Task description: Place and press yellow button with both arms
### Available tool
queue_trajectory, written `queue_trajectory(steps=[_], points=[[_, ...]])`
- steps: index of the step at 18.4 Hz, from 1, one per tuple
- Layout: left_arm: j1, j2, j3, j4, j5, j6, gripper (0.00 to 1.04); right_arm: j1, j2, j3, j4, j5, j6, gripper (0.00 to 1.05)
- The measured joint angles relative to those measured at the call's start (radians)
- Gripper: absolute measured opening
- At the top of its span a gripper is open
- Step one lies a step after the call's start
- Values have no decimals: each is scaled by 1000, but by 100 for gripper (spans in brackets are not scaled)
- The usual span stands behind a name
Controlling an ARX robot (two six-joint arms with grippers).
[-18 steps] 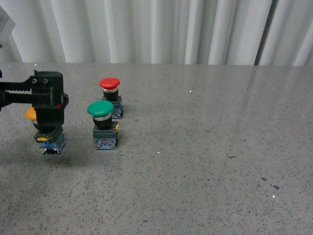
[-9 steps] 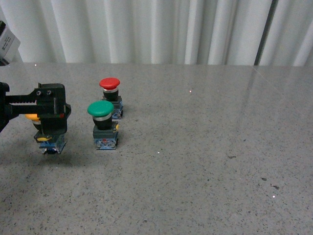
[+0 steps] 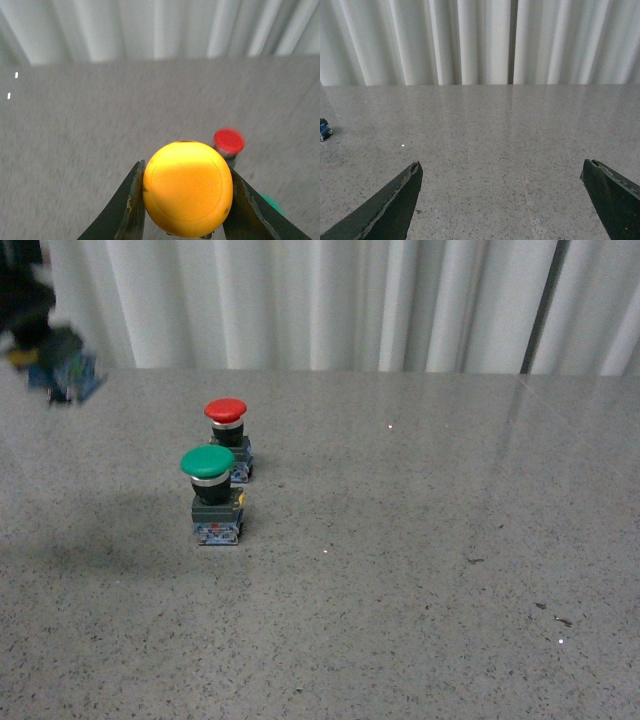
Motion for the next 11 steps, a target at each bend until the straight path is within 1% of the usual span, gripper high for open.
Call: queue_trajectory(steps=[1,3,5,7,10,11], points=[[-40,4,82,-9,1,-3,34,0,0,0,0,0,0,98],[-111,86,182,-19,0,-30,34,0,0,0,0,0,0,98],[-191,245,267,-39,-9,-92,34,0,0,0,0,0,0,98],[-257,340,317,-44,-40,-135,34,0,0,0,0,0,0,98],[-384,450,360,-15,-95,-184,33,0,0,0,0,0,0,98],[-422,497,360,-8,-143,-193,33,0,0,0,0,0,0,98]])
